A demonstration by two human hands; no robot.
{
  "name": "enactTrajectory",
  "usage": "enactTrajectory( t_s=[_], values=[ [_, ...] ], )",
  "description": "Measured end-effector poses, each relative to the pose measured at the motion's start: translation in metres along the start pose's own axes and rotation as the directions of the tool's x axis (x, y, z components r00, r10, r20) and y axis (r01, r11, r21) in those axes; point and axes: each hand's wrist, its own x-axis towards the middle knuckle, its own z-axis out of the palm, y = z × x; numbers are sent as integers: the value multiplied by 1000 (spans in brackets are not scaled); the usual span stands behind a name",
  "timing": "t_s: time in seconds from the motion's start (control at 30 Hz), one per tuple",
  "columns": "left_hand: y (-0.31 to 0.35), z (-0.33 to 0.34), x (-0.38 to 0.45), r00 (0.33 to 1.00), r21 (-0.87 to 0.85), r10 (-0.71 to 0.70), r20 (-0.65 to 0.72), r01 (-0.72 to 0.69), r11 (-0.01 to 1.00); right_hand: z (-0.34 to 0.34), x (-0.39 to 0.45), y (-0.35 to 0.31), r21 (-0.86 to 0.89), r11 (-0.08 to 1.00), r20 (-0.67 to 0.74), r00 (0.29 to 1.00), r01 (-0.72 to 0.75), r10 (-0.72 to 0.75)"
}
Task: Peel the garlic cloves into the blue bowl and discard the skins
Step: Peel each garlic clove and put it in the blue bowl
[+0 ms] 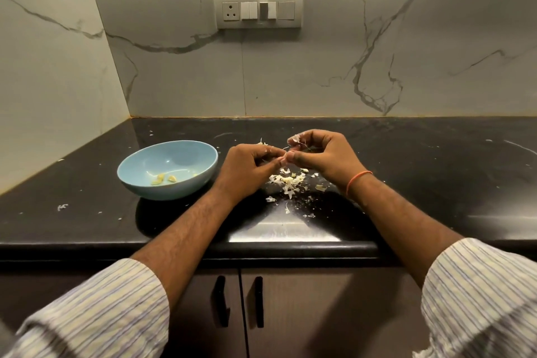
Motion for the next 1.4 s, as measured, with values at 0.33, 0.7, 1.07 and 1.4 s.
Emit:
enactTrajectory(
  t_s=[0.33, 0.7, 1.07, 1.4],
  values=[
    [-1, 2, 0, 999, 15, 35, -3, -35, 999, 6, -3, 12, -258, 965, -30, 998, 50, -60],
    [-3, 2, 0, 996, -68, -86, -18, 85, 994, 3, -7, 10, 49, 999, 17, 1000, 21, -22],
    [3, -1, -3, 995, -112, -95, 4, 95, 989, 4, -7, 14, 18, 997, 39, 997, 71, -71],
    [6, -8, -2, 967, -310, -249, 56, 254, 916, 5, -8, 15, -28, 989, 21, 989, 144, -143]
  ],
)
